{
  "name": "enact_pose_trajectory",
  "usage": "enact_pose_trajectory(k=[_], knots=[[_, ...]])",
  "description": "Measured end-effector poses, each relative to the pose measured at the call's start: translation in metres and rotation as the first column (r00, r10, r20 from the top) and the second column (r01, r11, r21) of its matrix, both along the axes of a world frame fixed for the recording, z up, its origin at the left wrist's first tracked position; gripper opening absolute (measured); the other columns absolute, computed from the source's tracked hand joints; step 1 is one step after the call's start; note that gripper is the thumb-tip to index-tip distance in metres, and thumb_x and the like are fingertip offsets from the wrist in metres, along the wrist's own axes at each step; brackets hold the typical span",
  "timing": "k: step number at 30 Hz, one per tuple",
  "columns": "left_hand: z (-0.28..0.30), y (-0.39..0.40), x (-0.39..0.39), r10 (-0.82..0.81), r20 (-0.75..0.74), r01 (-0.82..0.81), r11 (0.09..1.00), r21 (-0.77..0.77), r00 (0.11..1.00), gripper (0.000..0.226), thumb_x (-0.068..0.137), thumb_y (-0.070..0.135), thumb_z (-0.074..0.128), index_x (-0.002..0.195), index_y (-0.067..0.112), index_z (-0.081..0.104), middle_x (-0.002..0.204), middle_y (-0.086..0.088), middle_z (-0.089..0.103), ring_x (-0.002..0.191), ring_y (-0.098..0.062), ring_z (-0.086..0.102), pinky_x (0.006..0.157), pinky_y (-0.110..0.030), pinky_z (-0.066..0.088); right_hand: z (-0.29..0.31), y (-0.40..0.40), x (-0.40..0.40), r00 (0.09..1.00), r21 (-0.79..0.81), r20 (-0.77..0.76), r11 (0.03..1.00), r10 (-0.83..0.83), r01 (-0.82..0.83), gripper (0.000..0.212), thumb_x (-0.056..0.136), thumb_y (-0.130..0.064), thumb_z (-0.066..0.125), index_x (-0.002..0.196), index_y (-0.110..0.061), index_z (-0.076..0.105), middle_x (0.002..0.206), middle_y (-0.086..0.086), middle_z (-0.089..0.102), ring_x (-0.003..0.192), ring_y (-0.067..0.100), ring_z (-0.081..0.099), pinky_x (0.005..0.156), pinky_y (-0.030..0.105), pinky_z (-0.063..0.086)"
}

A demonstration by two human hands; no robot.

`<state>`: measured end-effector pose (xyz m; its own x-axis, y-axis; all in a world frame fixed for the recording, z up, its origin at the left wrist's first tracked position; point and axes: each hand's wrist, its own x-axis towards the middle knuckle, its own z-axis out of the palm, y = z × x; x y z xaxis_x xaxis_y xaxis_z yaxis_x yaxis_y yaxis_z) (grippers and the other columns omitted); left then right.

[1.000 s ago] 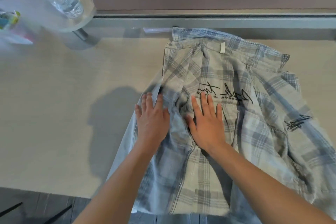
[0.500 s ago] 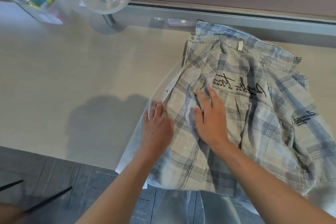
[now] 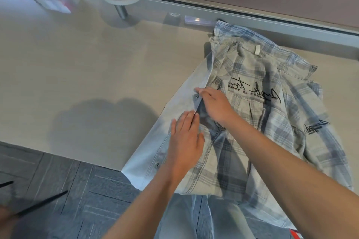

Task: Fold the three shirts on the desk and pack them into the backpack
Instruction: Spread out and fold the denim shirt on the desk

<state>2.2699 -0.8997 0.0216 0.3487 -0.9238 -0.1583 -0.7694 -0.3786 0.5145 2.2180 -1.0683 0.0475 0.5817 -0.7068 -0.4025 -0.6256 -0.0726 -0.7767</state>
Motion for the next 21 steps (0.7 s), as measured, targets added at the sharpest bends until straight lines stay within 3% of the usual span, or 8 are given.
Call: enact_pose_trajectory(k=[3,6,13,16,21], knots=[[-0.006,0.011,0.0,-0.003,0.077,-0.001,0.999,0.048,0.997,0.057,0.102,0.042,0.03,0.15,0.023,0.053,0.167,-0.014,0.03,0.157,-0.035,0.02,0.123,-0.067,0.017,0.0,0.002,-0.019,0.988,-0.199,-0.11,0.972,0.107,-0.127,0.046,0.11,-0.028,0.033,0.145,-0.019,0.061,0.139,0.0,0.064,0.134,0.018,0.053,0.115,0.034,0.035],[-0.008,0.024,-0.004,-0.03,0.175,0.014,0.996,0.09,0.984,0.051,0.101,0.041,0.037,0.142,0.02,0.059,0.163,-0.02,0.035,0.152,-0.041,0.03,0.118,-0.071,0.025,0.001,0.005,-0.042,0.949,-0.36,-0.252,0.892,0.188,-0.273,0.053,0.107,-0.034,0.029,0.148,-0.017,0.058,0.131,0.003,0.065,0.127,0.024,0.054,0.114,0.047,0.037],[-0.007,0.058,-0.02,-0.054,0.305,-0.005,0.982,0.187,0.951,0.06,0.096,0.034,0.063,0.149,0.01,0.05,0.161,-0.023,0.033,0.147,-0.041,0.036,0.11,-0.068,0.039,0.002,0.016,-0.086,0.9,-0.419,-0.357,0.818,0.251,-0.394,0.054,0.111,-0.043,0.038,0.157,-0.017,0.044,0.152,0.006,0.051,0.147,0.025,0.037,0.129,0.048,0.014],[-0.009,0.068,-0.033,-0.048,0.309,-0.035,0.966,0.258,0.95,0.061,0.096,0.035,0.059,0.151,0.012,0.045,0.167,-0.022,0.024,0.154,-0.041,0.025,0.115,-0.069,0.033,0.005,0.018,-0.099,0.924,-0.415,-0.313,0.844,0.218,-0.34,0.054,0.11,-0.042,0.042,0.157,-0.016,0.045,0.147,0.005,0.052,0.14,0.025,0.04,0.125,0.051,0.024],[0.0,0.069,-0.061,-0.038,0.285,-0.012,0.985,0.174,0.958,0.056,0.102,0.038,0.05,0.154,0.017,0.04,0.17,-0.014,0.02,0.158,-0.036,0.018,0.12,-0.066,0.027,0.008,0.016,-0.127,0.951,-0.366,-0.221,0.885,0.218,-0.288,0.056,0.11,-0.041,0.045,0.16,-0.016,0.04,0.152,0.005,0.047,0.141,0.027,0.042,0.122,0.054,0.029]])
